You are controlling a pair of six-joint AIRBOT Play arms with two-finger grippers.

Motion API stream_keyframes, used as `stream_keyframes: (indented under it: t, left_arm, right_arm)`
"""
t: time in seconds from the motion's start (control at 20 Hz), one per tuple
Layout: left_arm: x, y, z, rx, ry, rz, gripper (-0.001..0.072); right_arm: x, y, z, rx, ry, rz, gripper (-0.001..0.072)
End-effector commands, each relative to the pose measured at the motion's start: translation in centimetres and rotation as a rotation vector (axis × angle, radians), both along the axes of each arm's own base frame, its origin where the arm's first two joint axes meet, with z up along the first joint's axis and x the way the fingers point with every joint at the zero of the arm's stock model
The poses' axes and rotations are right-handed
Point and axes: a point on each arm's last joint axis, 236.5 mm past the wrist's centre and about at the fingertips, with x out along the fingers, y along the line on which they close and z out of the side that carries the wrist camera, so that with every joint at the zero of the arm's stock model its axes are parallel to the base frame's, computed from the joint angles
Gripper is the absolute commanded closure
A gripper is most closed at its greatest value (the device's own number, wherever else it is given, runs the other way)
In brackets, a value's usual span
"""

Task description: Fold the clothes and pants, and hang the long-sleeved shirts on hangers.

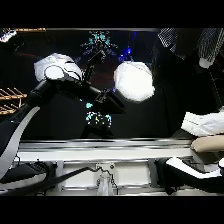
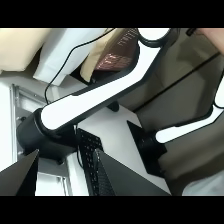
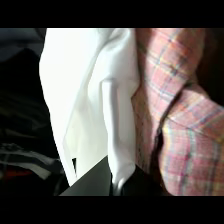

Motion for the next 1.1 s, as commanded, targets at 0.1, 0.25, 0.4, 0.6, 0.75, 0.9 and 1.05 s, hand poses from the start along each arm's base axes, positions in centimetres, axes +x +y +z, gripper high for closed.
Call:
stream_keyframes:
  t: [0.1,0.25,0.4,0.6,0.75,0.9,1.05]
  left_arm:
    - [0.0,0.0,0.0,0.000,0.002,0.000,0.0367]
    - [0.0,0.0,0.0,0.000,0.003,0.000,0.0366]
    - [0.0,0.0,0.3,-0.011,0.008,0.001,0.0366]
    - [0.0,-0.1,0.7,-0.026,0.016,0.004,0.0366]
    - [0.0,-0.1,0.7,-0.026,0.016,0.004,0.0365]
    - [0.0,-0.1,0.7,-0.027,0.016,0.004,0.0362]
    - [0.0,-0.1,0.7,-0.026,0.016,0.004,0.0343]
  right_arm:
    - [-7.0,0.7,0.2,0.043,0.001,-0.164,0.0689]
    - [-12.1,1.5,0.0,0.084,-0.007,-0.279,0.0688]
    - [-16.6,2.7,0.3,0.101,-0.039,-0.398,0.0688]
    - [-19.1,3.6,0.7,0.103,-0.106,-0.459,0.0685]
    - [-18.6,3.7,1.9,0.062,-0.128,-0.436,0.0335]
    - [-17.8,4.3,5.3,-0.063,-0.176,-0.390,0.0163]
    - [-16.4,6.1,10.1,-0.230,-0.260,-0.314,0.0133]
